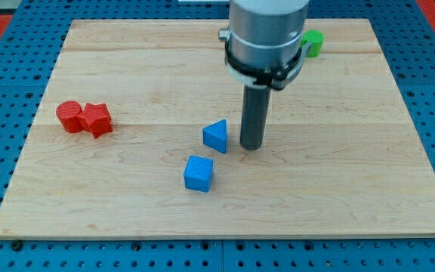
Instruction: Slide the blue triangle to the center of the board
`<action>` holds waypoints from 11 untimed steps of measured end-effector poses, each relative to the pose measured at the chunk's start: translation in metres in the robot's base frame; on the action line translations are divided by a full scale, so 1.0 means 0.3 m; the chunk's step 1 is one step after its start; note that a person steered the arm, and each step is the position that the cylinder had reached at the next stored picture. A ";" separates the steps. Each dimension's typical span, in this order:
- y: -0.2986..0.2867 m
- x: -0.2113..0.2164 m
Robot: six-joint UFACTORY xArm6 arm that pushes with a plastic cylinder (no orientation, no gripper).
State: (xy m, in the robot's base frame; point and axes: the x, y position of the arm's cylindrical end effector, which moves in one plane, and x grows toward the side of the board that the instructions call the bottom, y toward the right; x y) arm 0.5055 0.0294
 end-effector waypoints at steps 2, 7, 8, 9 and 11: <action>-0.059 0.075; -0.128 -0.115; -0.144 -0.117; -0.144 -0.117; -0.144 -0.302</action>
